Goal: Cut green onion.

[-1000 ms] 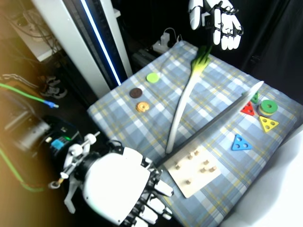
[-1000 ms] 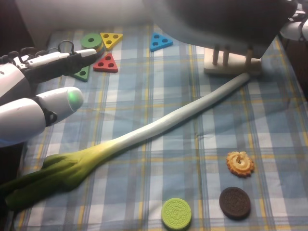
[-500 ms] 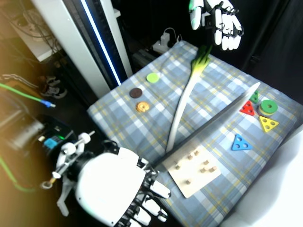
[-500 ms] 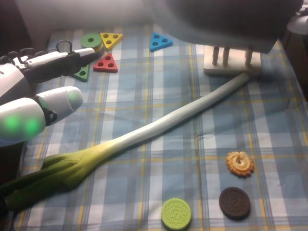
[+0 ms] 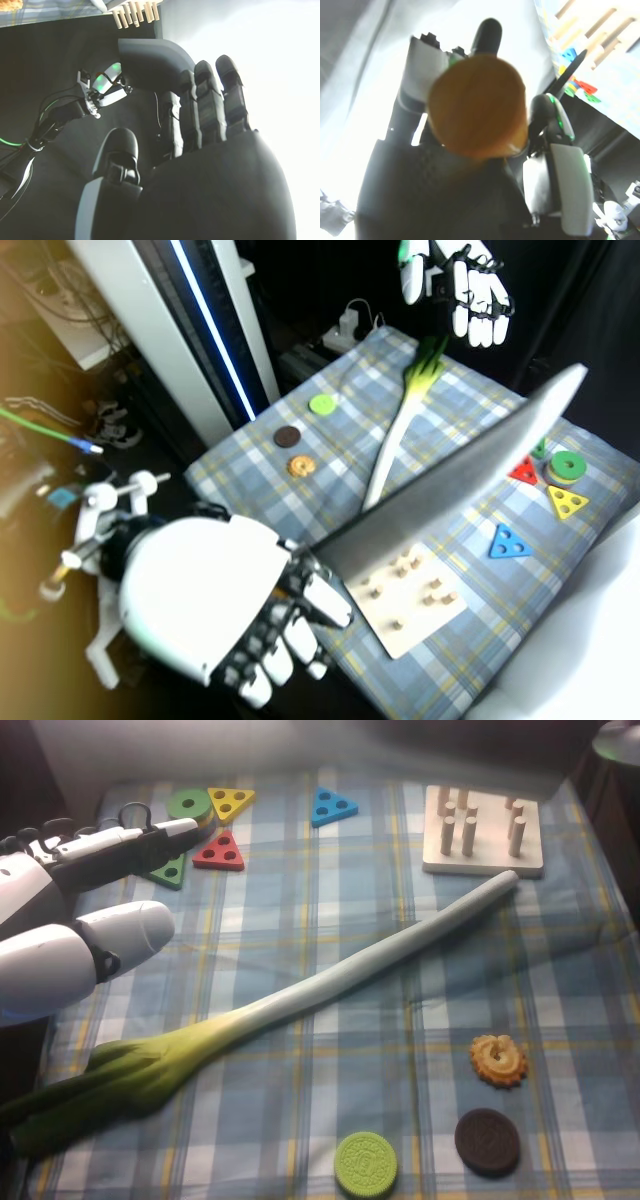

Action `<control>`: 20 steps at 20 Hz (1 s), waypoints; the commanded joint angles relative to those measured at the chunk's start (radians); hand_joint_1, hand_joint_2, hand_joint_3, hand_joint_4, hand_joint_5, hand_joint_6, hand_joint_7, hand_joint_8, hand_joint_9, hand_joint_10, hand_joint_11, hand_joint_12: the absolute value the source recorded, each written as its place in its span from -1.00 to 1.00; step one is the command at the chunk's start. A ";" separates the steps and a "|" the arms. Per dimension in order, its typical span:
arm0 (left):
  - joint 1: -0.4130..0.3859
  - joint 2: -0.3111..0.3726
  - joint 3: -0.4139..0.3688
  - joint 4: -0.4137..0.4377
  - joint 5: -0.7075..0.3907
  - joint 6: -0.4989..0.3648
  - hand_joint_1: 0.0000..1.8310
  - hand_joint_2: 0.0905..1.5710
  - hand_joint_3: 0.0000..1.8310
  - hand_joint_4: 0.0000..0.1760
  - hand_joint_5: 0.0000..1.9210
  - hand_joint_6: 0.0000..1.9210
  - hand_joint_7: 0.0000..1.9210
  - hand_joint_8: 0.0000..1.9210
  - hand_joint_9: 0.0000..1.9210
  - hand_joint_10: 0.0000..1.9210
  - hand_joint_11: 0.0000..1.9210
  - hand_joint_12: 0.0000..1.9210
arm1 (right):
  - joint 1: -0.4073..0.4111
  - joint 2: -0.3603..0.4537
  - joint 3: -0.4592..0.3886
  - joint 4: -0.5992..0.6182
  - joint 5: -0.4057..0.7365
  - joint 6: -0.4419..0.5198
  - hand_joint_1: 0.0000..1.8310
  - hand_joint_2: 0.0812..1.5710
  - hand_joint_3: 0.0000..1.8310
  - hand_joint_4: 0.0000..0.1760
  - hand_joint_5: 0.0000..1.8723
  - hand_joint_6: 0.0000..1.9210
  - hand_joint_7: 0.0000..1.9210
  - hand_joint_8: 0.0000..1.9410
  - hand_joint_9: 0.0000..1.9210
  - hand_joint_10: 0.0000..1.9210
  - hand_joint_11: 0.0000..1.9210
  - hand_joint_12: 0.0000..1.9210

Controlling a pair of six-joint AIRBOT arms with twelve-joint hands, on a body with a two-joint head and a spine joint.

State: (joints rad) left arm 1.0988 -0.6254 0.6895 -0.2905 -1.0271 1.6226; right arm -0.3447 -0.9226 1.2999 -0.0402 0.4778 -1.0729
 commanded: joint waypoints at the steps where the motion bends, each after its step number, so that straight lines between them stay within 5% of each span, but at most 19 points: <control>1: -0.013 0.003 0.002 0.012 -0.127 -0.007 -1.00 0.80 -1.00 0.97 -0.75 -1.00 -0.62 -0.99 -0.66 -0.98 -0.95 -0.47 | 0.020 0.018 -0.004 0.006 0.156 0.016 -0.67 0.98 -1.00 1.00 -0.05 1.00 0.22 1.00 0.40 1.00 0.47 1.00; 3: -0.013 0.005 -0.001 0.018 -0.126 -0.007 -1.00 0.80 -1.00 0.89 -0.74 -1.00 -0.60 -1.00 -0.64 -0.99 -0.95 -0.44 | 0.025 0.028 -0.017 -0.046 0.169 0.070 -0.67 0.97 -1.00 0.91 -0.07 1.00 0.21 1.00 0.39 1.00 0.47 1.00; 5: -0.013 0.011 -0.005 0.030 -0.125 -0.007 -1.00 0.81 -1.00 0.79 -0.71 -1.00 -0.58 -1.00 -0.63 -1.00 -1.00 -0.33 | 0.029 0.043 -0.033 -0.070 0.174 0.090 -0.67 0.96 -1.00 0.59 -0.11 1.00 0.16 1.00 0.34 1.00 0.43 1.00; 8: -0.013 0.034 -0.015 0.067 -0.106 -0.007 -1.00 0.82 -1.00 0.46 -0.69 -1.00 -0.56 -1.00 -0.61 -1.00 -1.00 -0.26 | 0.029 0.064 -0.059 -0.092 0.176 0.096 -0.71 0.93 -1.00 0.31 -0.16 1.00 0.12 1.00 0.31 1.00 0.39 1.00; 9: -0.014 0.042 -0.019 0.084 -0.091 -0.007 -1.00 0.83 -1.00 0.30 -0.67 -0.99 -0.58 -1.00 -0.64 -1.00 -1.00 -0.29 | 0.029 0.069 -0.064 -0.101 0.177 0.106 -0.72 0.94 -1.00 -0.16 -0.17 1.00 0.14 1.00 0.34 1.00 0.43 1.00; 11: -0.016 0.050 -0.020 0.114 -0.052 -0.006 -1.00 0.81 -1.00 0.25 -0.70 -1.00 -0.66 -1.00 -0.68 -1.00 -1.00 -0.30 | 0.029 0.071 -0.067 -0.114 0.177 0.122 -0.74 0.94 -1.00 -0.37 -0.18 1.00 0.16 1.00 0.37 1.00 0.46 1.00; 13: -0.032 0.052 -0.021 0.151 0.020 0.007 -1.00 0.79 -1.00 -0.15 -0.76 -1.00 -0.73 -1.00 -0.79 -1.00 -1.00 -0.55 | 0.029 0.071 -0.070 -0.121 0.177 0.131 -0.73 0.93 -1.00 -0.35 -0.16 1.00 0.18 1.00 0.39 1.00 0.48 1.00; 15: -0.058 0.047 -0.028 0.164 0.086 0.069 -1.00 0.73 -1.00 -0.55 -0.72 -1.00 -0.70 -1.00 -0.71 -1.00 -1.00 -0.28 | 0.029 0.073 -0.070 -0.123 0.177 0.136 -0.72 0.95 -1.00 -0.38 -0.16 1.00 0.20 1.00 0.41 1.00 0.49 1.00; 16: -0.074 0.038 -0.037 0.164 0.124 0.136 -1.00 0.72 -1.00 -1.00 -0.74 -1.00 -0.72 -1.00 -0.72 -1.00 -1.00 -0.26 | 0.029 0.073 -0.070 -0.123 0.178 0.136 -0.69 0.95 -1.00 -0.38 -0.17 1.00 0.18 1.00 0.39 1.00 0.48 1.00; 17: -0.091 0.022 -0.044 0.161 0.166 0.199 -1.00 0.73 -1.00 -1.00 -0.72 -1.00 -0.72 -1.00 -0.71 -1.00 -1.00 -0.24 | 0.029 0.074 -0.070 -0.123 0.178 0.138 -0.68 0.96 -1.00 -0.28 -0.20 1.00 0.15 1.00 0.37 1.00 0.46 1.00; 18: -0.103 0.002 -0.042 0.161 0.204 0.222 -1.00 0.71 -1.00 -1.00 -0.78 -0.99 -0.78 -1.00 -0.78 -1.00 -1.00 -0.43 | 0.029 0.075 -0.071 -0.123 0.179 0.141 -0.66 0.96 -1.00 -0.21 -0.22 1.00 0.12 1.00 0.33 1.00 0.42 1.00; 20: -0.117 -0.024 -0.032 0.163 0.258 0.222 -1.00 0.71 -1.00 -1.00 -0.77 -0.99 -0.77 -0.99 -0.78 -0.99 -1.00 -0.50 | 0.029 0.081 -0.075 -0.124 0.181 0.148 -0.65 0.96 -1.00 -0.35 -0.22 1.00 0.11 1.00 0.32 1.00 0.42 1.00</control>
State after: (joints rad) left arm 0.9932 -0.6582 0.6529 -0.1165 -0.6659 1.8431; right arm -0.3336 -0.8520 1.2232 -0.1974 0.5201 -0.9348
